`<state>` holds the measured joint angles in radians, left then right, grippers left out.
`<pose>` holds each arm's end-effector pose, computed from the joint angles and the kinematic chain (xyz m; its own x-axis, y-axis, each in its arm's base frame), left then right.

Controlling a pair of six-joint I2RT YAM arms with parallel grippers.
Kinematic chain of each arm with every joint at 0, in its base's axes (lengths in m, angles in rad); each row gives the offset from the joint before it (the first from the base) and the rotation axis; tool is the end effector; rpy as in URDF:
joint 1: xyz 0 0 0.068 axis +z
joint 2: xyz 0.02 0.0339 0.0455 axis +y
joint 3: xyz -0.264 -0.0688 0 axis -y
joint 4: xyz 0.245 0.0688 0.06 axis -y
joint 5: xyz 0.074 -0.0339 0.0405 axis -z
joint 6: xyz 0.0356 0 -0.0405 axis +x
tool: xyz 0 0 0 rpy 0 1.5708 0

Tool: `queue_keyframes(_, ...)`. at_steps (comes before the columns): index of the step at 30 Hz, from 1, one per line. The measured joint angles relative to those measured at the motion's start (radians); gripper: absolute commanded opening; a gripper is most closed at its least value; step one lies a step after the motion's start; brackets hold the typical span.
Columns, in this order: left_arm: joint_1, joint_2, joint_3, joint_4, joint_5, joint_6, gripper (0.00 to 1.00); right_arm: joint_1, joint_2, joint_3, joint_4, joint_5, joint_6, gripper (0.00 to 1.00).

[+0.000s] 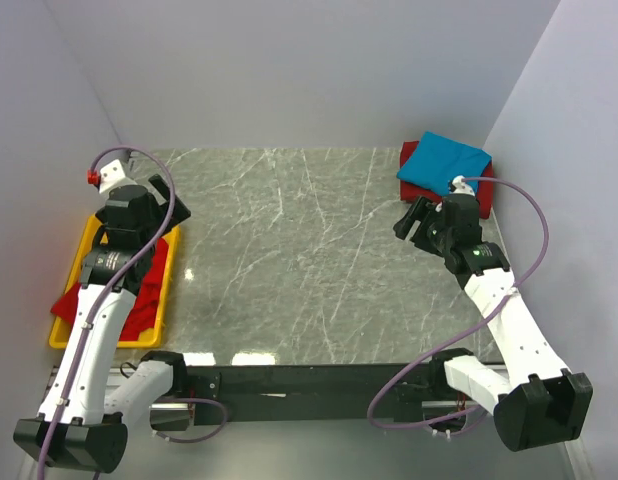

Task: Fold and stack the t-shirts
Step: Grab the tshirt from the pile

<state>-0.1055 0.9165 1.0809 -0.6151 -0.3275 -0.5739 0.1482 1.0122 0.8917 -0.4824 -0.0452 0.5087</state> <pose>0.1883 -0.0084 0.3753 -0.2616 -0.4892 -0.8320 -0.3933 0.8412 -0.3710 0.2181 0.0342 0.3054 -0.5796 0.4054 -0.7069 0.1122 0.8989 0.4236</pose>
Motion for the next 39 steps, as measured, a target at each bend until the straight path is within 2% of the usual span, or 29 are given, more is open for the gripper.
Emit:
queue_keyframes(9, 0.000, -0.001, 0.004, -0.062, -0.134, -0.075, 0.99, 0.000, -0.003, -0.001, 0.005, 0.005, 0.019, 0.82)
queue_keyframes(16, 0.002, 0.003, -0.030, -0.148, -0.355, -0.184, 0.99, 0.001, -0.019, -0.001, 0.007, 0.020, 0.024, 0.84)
queue_keyframes(20, 0.036, 0.060, -0.076, -0.175, -0.445, -0.210, 0.99, 0.003, -0.024, -0.001, 0.008, 0.035, 0.019, 0.84)
queue_keyframes(21, 0.052, 0.078, -0.087, -0.175, -0.449, -0.216, 1.00, 0.003, -0.025, -0.002, 0.009, 0.035, 0.018, 0.84)
queue_keyframes(22, 0.077, 0.102, -0.101, -0.174, -0.448, -0.221, 1.00, 0.003, -0.027, -0.004, 0.011, 0.034, 0.018, 0.93)
queue_keyframes(26, 0.184, 0.170, -0.168, -0.154, -0.420, -0.233, 0.99, 0.005, -0.050, -0.028, 0.021, 0.035, 0.018, 0.95)
queue_keyframes(31, 0.295, 0.183, -0.238, -0.097, -0.350, -0.237, 0.99, 0.005, -0.100, -0.064, 0.038, 0.035, 0.016, 0.95)
queue_keyframes(39, 0.417, 0.296, -0.333, -0.003, -0.264, -0.240, 0.99, 0.005, -0.158, -0.103, 0.077, 0.038, -0.002, 0.96)
